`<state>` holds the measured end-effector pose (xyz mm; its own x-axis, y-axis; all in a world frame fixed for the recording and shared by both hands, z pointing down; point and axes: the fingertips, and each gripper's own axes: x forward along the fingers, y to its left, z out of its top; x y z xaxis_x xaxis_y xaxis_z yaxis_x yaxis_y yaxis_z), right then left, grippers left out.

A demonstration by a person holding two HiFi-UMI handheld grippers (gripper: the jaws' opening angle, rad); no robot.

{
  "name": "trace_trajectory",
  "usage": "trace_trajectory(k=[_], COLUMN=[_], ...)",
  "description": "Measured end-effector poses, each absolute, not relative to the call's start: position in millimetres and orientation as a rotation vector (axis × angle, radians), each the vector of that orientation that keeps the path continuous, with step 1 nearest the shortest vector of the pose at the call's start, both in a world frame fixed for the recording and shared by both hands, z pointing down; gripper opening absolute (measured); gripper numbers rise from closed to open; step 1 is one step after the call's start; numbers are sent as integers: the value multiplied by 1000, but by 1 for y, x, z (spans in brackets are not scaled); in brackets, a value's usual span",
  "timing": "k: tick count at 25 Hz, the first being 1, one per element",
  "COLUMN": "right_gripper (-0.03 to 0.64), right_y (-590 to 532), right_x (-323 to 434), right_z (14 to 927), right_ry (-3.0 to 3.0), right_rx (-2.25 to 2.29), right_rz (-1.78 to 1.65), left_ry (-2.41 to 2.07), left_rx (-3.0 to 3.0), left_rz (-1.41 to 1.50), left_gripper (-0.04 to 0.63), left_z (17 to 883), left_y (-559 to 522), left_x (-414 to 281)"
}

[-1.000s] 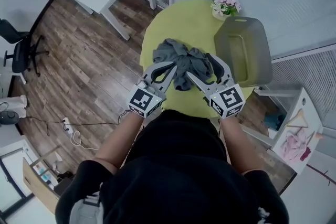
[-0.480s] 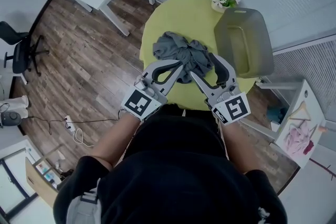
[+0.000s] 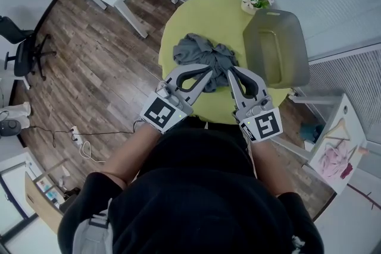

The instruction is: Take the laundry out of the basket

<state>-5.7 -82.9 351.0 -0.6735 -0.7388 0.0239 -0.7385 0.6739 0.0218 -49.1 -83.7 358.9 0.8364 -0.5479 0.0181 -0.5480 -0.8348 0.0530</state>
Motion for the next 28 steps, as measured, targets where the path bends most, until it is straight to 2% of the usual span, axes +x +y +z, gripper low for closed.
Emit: trace_trajectory(k=[28], right_gripper=[23], right_y=[-84], right_x=[-9], right_z=[354], right_ry=[-2844], right_rx=[1225], right_rz=[20], left_ry=[-840], left_rx=[2982], left_rz=[7], left_gripper=[9], left_z=[357], left_y=[-87], left_x=[-47])
